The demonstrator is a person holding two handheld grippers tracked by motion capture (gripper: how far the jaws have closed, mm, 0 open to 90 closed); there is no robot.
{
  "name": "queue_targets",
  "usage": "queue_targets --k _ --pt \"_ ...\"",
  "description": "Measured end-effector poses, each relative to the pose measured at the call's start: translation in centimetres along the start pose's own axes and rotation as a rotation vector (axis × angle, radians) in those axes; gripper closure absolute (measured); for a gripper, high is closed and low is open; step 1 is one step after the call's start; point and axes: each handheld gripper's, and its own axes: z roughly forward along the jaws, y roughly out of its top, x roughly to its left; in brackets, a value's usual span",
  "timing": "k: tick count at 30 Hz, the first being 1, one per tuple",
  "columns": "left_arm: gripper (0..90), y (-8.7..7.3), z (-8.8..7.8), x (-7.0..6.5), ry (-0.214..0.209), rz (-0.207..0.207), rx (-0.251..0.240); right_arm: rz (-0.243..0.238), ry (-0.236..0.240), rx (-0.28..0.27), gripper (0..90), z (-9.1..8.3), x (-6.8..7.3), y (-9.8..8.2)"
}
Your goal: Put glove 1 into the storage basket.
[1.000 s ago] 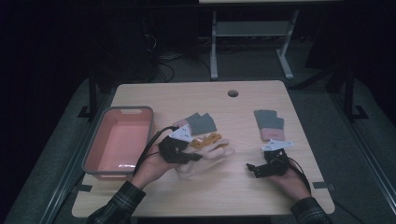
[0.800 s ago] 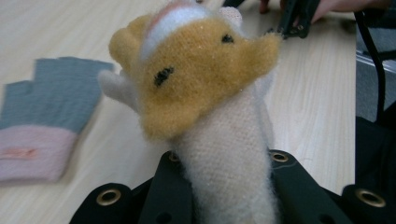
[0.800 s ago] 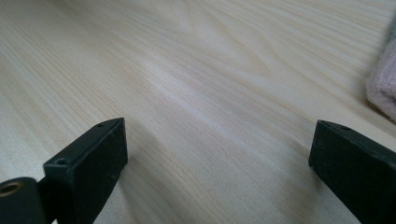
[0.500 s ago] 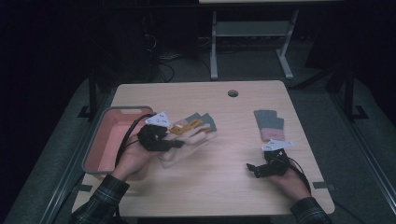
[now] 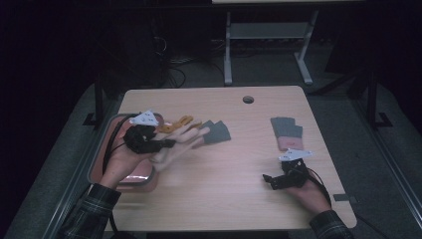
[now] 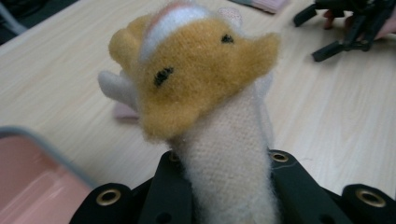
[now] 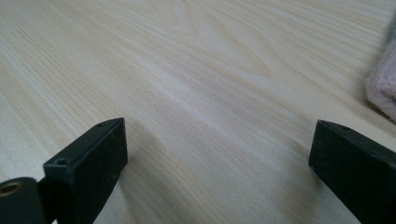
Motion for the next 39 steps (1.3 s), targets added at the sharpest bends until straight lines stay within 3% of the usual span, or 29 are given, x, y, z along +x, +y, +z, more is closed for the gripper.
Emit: queue_targets --k 5,17,28,39 --pt "79.2 -1.0 -1.8 1.6 0.056 -0.036 -0.004 0.0 0.0 -0.001 4.1 0.0 0.0 0.0" --pt "79.1 -3.8 -4.2 4.4 0.172 -0.122 0.005 0.0 0.0 0.0 4.1 0.0 0.0 0.0" --pt "78.9 -6.6 -4.8 6.4 0.266 -0.2 0.044 -0.001 0.0 0.0 4.2 0.0 0.0 0.0" --pt "78.1 -9.3 -2.2 8.0 0.248 -0.277 0.123 0.002 -0.002 0.0 4.1 0.0 0.0 0.0"
